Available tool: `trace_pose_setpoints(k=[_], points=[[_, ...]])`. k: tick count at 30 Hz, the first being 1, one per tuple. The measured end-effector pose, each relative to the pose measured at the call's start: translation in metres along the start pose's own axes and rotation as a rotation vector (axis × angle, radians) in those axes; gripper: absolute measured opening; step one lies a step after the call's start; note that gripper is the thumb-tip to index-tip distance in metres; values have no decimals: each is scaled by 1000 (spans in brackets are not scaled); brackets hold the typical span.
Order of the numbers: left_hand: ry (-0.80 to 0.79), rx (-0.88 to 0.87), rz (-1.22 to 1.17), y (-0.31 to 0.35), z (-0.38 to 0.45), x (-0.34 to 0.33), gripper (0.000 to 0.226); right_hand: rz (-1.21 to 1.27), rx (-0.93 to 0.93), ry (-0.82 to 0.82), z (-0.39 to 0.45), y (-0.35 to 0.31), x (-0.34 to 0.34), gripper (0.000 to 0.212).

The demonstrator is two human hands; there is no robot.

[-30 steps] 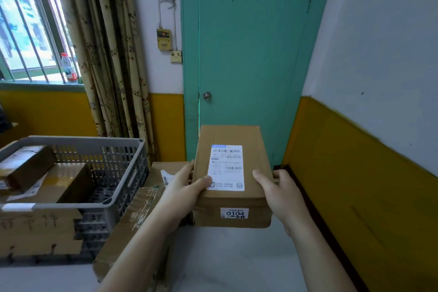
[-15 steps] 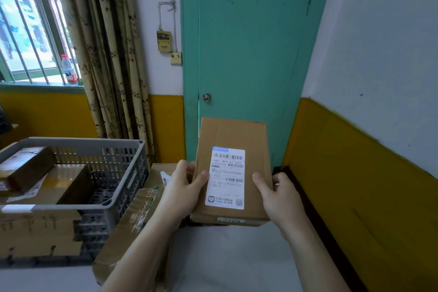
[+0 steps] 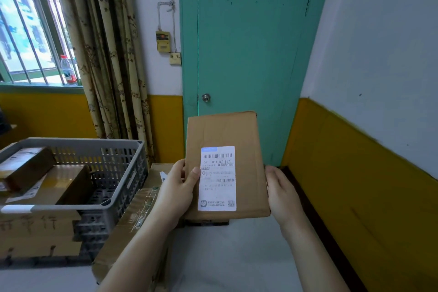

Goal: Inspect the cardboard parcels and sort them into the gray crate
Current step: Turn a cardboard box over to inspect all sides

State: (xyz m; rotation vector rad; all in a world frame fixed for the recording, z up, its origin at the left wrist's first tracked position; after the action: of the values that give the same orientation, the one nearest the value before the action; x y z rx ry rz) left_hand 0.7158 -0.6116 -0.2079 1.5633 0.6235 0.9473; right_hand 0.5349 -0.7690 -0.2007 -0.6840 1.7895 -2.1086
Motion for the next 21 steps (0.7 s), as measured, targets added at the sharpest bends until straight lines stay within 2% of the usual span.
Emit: trace_pose_setpoints(k=[1, 3, 5, 6, 10, 13, 15, 17, 20, 21], points=[[-1, 19, -13, -1, 0, 1, 44, 3, -21, -29, 0, 0, -1, 41], [-2, 55, -68, -5, 0, 3, 48, 9, -71, -79, -1, 2, -1, 71], [9, 47, -86, -6, 0, 4, 36, 1, -82, -101, -1, 3, -2, 95], [23, 40, -69, -7, 0, 6, 32, -3, -61, -97, -2, 2, -1, 97], [79, -17, 48, -6, 2, 6, 18, -48, 19, -43, -1, 0, 4, 72], [27, -83, 89, 1, -2, -2, 12, -63, 34, -26, 0, 0, 6, 63], [-51, -95, 94, 8, -8, -10, 28, -56, 51, -39, 0, -3, 4, 62], [-160, -33, 23, 13, -15, -16, 47, -95, 67, -43, -2, -7, 0, 63], [-320, 50, -59, 19, -23, -19, 98, -114, 76, -40, -5, -12, -3, 56], [-358, 60, -73, 20, -24, -19, 107, -102, 73, -49, -6, -13, -4, 53]])
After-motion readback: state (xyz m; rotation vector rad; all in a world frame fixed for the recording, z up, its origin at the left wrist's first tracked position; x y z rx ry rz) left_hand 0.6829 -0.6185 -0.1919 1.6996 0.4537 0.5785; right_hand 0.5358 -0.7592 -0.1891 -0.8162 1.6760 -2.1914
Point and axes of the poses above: each hand's wrist, its own z-axis towards the middle knuckle, its own x-axis out of the back of the hand, y = z × x, the point moved 4 cm from there along z, towards the middle knuckle, and after that the axes turned 4 degrees about x, right-handed, at the moved point
